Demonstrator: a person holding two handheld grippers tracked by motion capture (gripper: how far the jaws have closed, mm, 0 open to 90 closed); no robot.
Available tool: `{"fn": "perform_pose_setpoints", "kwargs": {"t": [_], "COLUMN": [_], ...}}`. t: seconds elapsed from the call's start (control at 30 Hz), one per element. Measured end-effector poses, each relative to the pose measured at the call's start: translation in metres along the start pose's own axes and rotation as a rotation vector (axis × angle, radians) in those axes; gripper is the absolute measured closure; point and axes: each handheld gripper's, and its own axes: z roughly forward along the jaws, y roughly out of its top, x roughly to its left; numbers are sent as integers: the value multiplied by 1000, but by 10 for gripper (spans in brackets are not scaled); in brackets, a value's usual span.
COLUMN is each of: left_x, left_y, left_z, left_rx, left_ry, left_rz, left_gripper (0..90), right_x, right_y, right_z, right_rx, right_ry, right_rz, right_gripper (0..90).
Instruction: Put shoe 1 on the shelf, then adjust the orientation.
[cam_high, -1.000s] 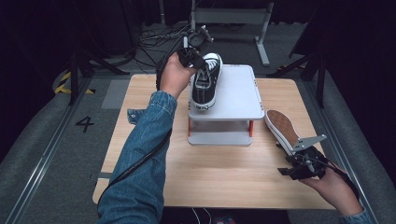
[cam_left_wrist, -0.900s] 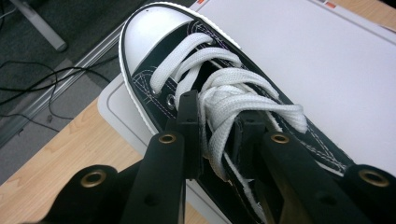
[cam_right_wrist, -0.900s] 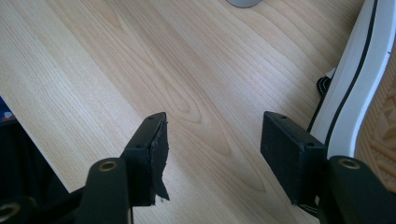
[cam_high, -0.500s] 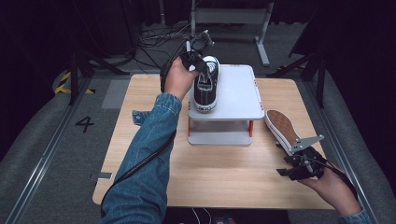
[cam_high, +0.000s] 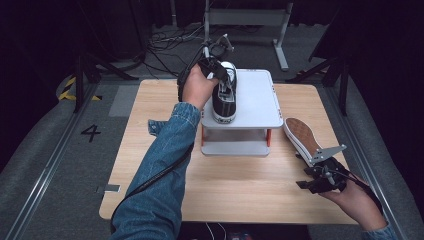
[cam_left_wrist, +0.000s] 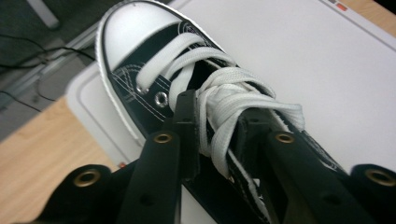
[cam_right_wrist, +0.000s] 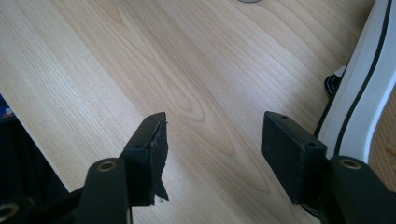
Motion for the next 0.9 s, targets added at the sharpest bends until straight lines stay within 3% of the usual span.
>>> {"fn": "perform_pose_setpoints", "kwargs": {"t": [0.07,0.13,0.27,0.3,0.4,0.47,0.5,0.6,0.77,0.9], "left_x": [1,5,7,7,7,3,3,-1,-1,0], "left_y": [-1,-4,-8,-9,-11,-14,-14,-25,-43,-71], "left_z": [-1,-5,-15,-19,-37,-50,-50,-67,-85,-103], "left_rx": [-14,-24,-45,-56,-100,-89,-89,-83,-90,-116], "left_ry": [1,-34,-66,-68,-132,-117,-117,-121,-136,-147], "left_rz": [-2,-9,-4,6,48,93,93,150,170,172], "left_gripper": [700,659,532,497,469,467,457,448,440,435], "right_x": [0,0,0,0,0,0,0,-1,-5,-13], "right_y": [0,0,1,1,0,0,0,0,-1,-4], "right_z": [0,0,0,0,1,1,1,0,-6,-17], "right_rx": [0,3,1,4,4,7,7,3,-19,-57], "right_ry": [0,3,1,3,1,2,2,-4,-12,-29], "right_rz": [0,-1,0,0,1,1,1,9,17,46], "right_gripper": [418,418,417,417,417,417,417,417,421,426]}}
